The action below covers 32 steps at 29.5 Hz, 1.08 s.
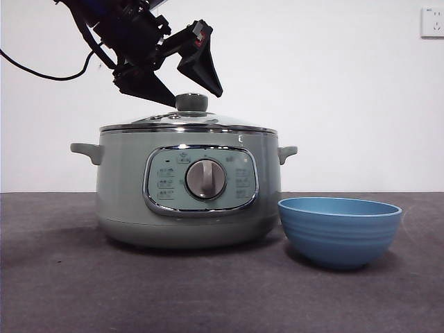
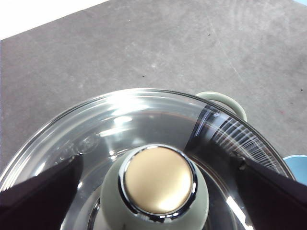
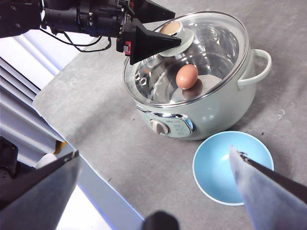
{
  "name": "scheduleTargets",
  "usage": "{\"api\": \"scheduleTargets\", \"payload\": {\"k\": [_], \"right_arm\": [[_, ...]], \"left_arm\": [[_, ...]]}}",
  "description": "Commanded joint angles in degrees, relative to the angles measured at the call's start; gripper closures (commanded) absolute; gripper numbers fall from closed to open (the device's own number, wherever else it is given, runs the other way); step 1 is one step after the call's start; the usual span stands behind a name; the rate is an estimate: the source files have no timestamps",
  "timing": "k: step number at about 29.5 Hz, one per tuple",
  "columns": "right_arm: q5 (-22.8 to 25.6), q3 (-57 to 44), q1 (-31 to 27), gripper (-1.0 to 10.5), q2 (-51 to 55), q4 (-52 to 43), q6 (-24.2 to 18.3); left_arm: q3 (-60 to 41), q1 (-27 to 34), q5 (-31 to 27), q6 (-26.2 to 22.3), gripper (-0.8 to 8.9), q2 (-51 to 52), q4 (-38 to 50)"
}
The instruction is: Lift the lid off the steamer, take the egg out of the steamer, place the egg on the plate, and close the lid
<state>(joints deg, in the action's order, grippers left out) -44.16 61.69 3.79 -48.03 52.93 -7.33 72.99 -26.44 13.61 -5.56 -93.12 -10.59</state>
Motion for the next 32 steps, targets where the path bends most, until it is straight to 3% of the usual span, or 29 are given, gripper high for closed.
{"api": "scheduleTargets", "payload": {"k": [1, 6, 9, 12, 18, 23, 32], "right_arm": [[0.0, 0.1, 0.1, 3.2, 0.0, -0.2, -0.2], [-0.1, 0.1, 0.1, 3.2, 0.0, -0.2, -0.2], [-0.4, 0.1, 0.1, 3.2, 0.0, -0.1, 0.0], [-0.5, 0.1, 0.1, 3.2, 0.0, -0.2, 0.0], [-0.5, 0.1, 0.1, 3.2, 0.0, -0.1, 0.0], [-0.5, 0.1, 0.1, 3.2, 0.0, -0.1, 0.0], [-0.5, 0.1, 0.1, 3.2, 0.0, -0.1, 0.0]], "left_arm": [[-0.1, -0.2, 0.0, -0.7, 1.89, -0.6, -0.9], [-0.1, -0.2, 0.1, -0.6, 1.90, -0.6, -2.1], [-0.1, -0.3, 0.2, -0.5, 3.07, -0.7, -2.5], [-0.1, -0.5, 0.1, -0.4, 3.22, -0.9, -2.6], [-0.1, -0.6, 0.0, 0.0, 6.57, -1.2, -2.7], [-0.1, -0.6, 0.1, 0.0, 8.26, -1.2, -2.5], [0.5, -0.6, 0.1, 1.1, 8.22, -0.6, -0.7]]}}
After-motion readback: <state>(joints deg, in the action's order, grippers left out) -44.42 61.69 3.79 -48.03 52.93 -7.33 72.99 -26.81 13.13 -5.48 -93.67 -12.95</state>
